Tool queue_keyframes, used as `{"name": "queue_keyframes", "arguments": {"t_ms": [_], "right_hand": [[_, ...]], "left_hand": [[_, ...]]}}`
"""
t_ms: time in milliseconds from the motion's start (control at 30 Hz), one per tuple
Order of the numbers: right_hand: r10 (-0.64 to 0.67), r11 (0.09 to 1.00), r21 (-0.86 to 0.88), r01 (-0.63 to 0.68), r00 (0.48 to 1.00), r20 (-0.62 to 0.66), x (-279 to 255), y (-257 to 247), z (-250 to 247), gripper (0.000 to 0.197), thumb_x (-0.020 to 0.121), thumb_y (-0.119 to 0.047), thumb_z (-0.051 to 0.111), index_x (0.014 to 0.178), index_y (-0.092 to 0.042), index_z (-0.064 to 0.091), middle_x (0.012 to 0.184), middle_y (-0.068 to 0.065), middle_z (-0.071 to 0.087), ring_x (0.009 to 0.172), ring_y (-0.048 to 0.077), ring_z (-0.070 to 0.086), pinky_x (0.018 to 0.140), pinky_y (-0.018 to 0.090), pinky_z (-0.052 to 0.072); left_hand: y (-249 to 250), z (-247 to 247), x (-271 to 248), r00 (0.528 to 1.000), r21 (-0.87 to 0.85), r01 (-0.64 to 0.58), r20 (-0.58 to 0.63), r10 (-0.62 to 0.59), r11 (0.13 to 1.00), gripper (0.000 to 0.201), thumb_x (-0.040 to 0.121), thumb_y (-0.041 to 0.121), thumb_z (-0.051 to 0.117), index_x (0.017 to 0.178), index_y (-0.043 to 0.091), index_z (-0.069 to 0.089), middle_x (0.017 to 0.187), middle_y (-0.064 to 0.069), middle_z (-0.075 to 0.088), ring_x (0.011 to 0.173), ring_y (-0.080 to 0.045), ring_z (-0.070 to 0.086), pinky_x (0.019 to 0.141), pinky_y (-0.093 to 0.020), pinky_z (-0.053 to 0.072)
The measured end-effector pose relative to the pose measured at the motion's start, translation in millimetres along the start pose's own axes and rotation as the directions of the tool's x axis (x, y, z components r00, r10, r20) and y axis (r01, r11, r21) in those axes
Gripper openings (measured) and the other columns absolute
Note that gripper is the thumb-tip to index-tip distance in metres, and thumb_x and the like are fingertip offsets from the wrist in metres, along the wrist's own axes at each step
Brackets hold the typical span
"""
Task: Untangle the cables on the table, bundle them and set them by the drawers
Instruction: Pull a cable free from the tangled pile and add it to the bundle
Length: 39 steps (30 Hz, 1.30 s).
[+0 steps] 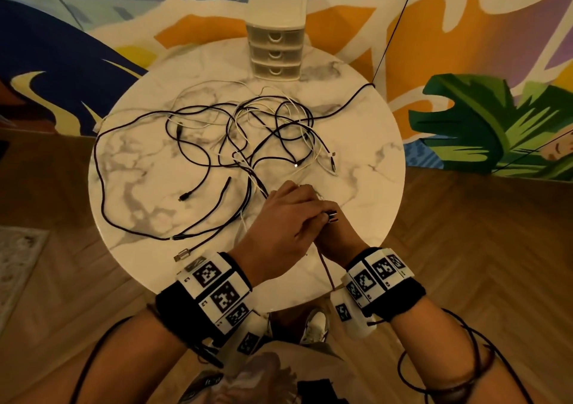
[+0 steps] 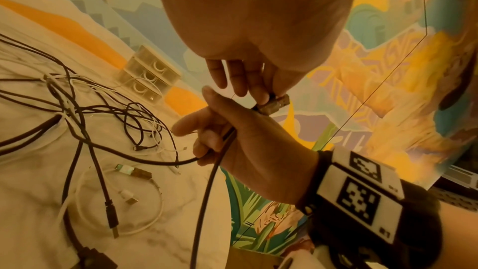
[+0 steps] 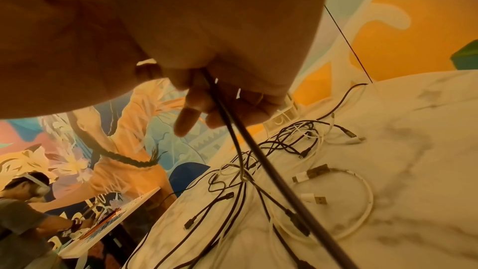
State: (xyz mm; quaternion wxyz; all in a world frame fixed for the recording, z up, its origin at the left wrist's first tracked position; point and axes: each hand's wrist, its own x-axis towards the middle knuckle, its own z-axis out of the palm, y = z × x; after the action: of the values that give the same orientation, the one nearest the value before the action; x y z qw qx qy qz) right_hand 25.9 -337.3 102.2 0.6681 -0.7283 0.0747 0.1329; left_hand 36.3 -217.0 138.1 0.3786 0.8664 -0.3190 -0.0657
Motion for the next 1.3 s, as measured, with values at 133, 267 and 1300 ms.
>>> {"name": "queue_keyframes", "arguments": {"t_ms": [133,267,1300], "right_hand": [[-0.113,0.994,-0.02,0.112,0.99,-0.08,3,8,-4,0.032,0.093,-0.025,0.035,0.083,-0.002,0.055,0.071,0.023,0.05,0.064,0.022,0.045,0.063,0.029,0.04],[-0.163,0.964,0.175,0.198,0.968,-0.192,2,-2,-7,0.028,0.091,-0.017,0.034,0.071,-0.001,0.046,0.063,0.014,0.045,0.062,0.02,0.043,0.063,0.02,0.041],[0.023,0.995,0.096,-0.01,0.991,-0.135,14,10,-11,0.037,0.101,-0.032,0.033,0.103,-0.021,0.069,0.056,0.001,0.057,0.055,0.015,0.049,0.052,0.017,0.036]], "left_hand": [[-15,-2,8,0.96,-0.239,0.239,-0.085,-0.266,0.941,0.039,0.088,0.013,0.053,0.124,0.029,0.054,0.11,0.011,0.046,0.088,-0.003,0.049,0.075,-0.011,0.042],[-54,23,7,0.849,-0.24,0.474,0.379,-0.368,0.847,0.028,0.087,0.012,0.06,0.111,0.025,0.058,0.104,0.008,0.058,0.085,-0.013,0.059,0.076,-0.022,0.048],[-122,51,13,0.921,-0.023,0.385,-0.047,-0.386,0.923,0.014,0.089,0.01,0.055,0.098,0.008,0.066,0.101,-0.01,0.064,0.094,-0.024,0.06,0.084,-0.026,0.043]]}}
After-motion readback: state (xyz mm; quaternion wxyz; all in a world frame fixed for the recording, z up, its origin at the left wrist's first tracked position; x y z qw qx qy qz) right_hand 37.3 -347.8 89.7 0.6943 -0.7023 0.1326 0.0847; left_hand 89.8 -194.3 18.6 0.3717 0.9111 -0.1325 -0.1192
